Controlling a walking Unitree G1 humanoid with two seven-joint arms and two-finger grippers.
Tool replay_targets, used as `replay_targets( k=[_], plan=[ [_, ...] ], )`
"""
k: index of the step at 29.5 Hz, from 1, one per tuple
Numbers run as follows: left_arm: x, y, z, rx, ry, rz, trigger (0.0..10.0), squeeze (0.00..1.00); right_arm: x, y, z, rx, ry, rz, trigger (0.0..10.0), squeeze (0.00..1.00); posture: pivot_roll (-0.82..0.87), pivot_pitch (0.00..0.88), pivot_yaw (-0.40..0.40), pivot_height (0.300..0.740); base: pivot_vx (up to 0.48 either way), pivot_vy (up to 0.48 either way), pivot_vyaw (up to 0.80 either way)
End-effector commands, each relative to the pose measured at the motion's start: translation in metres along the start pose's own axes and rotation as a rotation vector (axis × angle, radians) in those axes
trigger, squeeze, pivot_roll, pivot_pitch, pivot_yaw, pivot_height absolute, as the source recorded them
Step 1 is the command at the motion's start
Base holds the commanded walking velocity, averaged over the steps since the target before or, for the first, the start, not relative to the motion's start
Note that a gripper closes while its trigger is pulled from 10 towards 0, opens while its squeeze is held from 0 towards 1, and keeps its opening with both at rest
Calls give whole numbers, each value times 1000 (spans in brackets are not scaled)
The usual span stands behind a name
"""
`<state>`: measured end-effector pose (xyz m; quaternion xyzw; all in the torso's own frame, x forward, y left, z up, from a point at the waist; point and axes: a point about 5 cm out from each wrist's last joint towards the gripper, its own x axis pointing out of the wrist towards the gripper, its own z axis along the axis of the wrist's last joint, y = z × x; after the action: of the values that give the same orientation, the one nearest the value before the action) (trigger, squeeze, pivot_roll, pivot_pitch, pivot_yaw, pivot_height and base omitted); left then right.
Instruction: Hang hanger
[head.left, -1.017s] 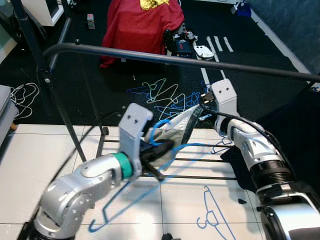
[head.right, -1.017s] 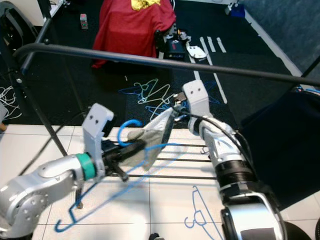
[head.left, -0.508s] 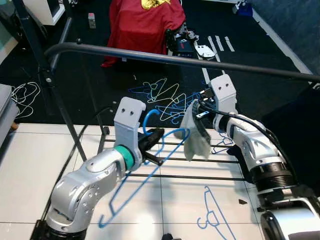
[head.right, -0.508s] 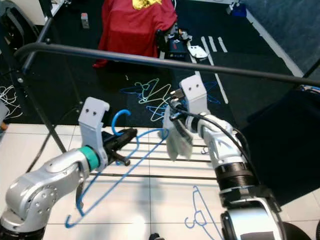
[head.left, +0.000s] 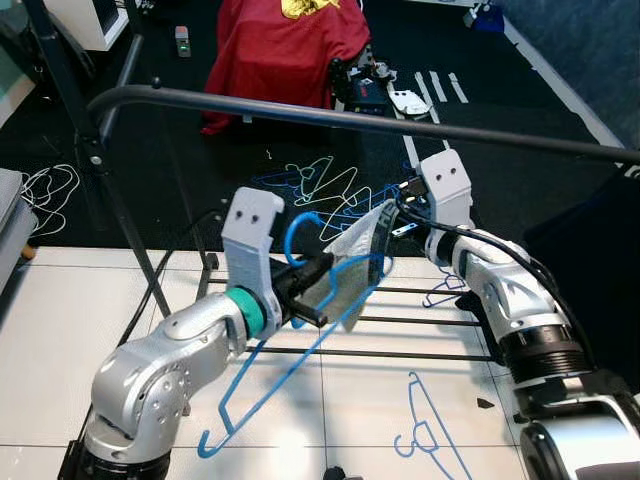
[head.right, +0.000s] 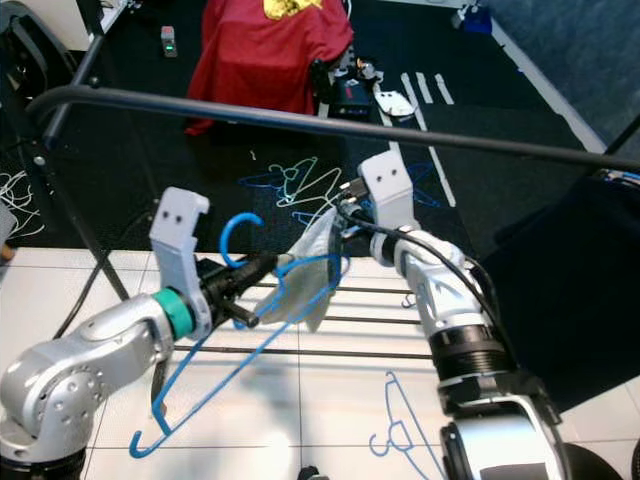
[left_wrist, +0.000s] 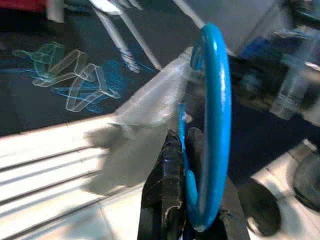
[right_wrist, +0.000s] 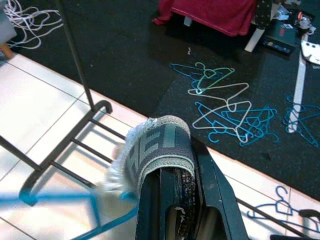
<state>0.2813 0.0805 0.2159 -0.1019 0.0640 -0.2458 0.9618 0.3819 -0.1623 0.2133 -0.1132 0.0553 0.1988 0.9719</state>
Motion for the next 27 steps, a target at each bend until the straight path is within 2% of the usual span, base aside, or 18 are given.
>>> replay_targets(
  k=[1, 2, 5, 9, 11, 13, 14, 15, 17, 18, 19, 21, 22, 24, 27],
  plan=[
    [4, 10, 1, 2, -35, 126, 10000, 0, -3, 2, -2, 28, -3, 21, 10000, 0, -44, 124, -2, 740, 0, 0, 0],
    [6, 14, 2, -6, -55, 185, 10000, 0, -4, 4, -1, 29, -6, 32, 10000, 0, -45, 124, -2, 740, 0, 0, 0],
    [7, 16, 3, -22, -61, 206, 10000, 0, -5, 6, -1, 34, -6, 43, 10000, 0, -47, 123, -3, 740, 0, 0, 0],
    [6, 13, 2, -38, -48, 177, 10000, 0, -7, 6, -3, 34, -1, 56, 10000, 0, -47, 120, -3, 740, 0, 0, 0],
    [3, 11, 1, -44, -27, 129, 10000, 0, -9, 4, -6, -10, 10, 45, 10000, 0, -50, 117, -1, 740, 0, 0, 0],
    [3, 11, 1, -44, -27, 129, 10000, 0, -9, 4, -6, -10, 10, 45, 10000, 0, -50, 117, -1, 740, 0, 0, 0],
    [1, 10, 1, -46, -22, 106, 10000, 0, -10, 2, -7, -33, 15, 33, 10000, 0, -50, 117, -1, 740, 0, 0, 0],
    [-8, 7, 3, -16, -10, 5, 10000, 0, -10, -4, -13, -105, 34, 7, 10000, 0, -48, 119, -3, 740, 0, 0, 0],
    [-8, 7, 3, -16, -10, 5, 10000, 0, -10, -4, -13, -105, 34, 7, 10000, 0, -48, 119, -3, 740, 0, 0, 0],
    [-14, 3, 3, 8, -3, -63, 10000, 0, -11, -7, -16, -153, 48, -8, 10000, 0, -48, 119, -3, 740, 0, 0, 0],
    [-14, 3, 3, 8, -3, -63, 10000, 0, -11, -7, -16, -153, 48, -8, 10000, 0, -48, 119, -3, 740, 0, 0, 0],
    [-36, 5, 6, 95, 33, -219, 10000, 0, -12, -9, -23, -243, 66, 4, 10000, 0, -38, 125, -4, 740, 0, 0, 0],
    [-36, 5, 6, 95, 33, -219, 10000, 0, -12, -9, -23, -243, 66, 4, 10000, 0, -38, 125, -4, 740, 0, 0, 0],
    [-48, 7, 9, 126, 51, -302, 10000, 0, -13, -4, -24, -259, 65, 44, 10000, 0, -30, 126, -5, 740, 0, 0, 0],
    [-49, 2, 8, 117, 66, -351, 10000, 0, -12, 3, -23, -247, 58, 88, 10000, 0, -32, 127, -7, 740, 0, 0, 0]
  ],
)
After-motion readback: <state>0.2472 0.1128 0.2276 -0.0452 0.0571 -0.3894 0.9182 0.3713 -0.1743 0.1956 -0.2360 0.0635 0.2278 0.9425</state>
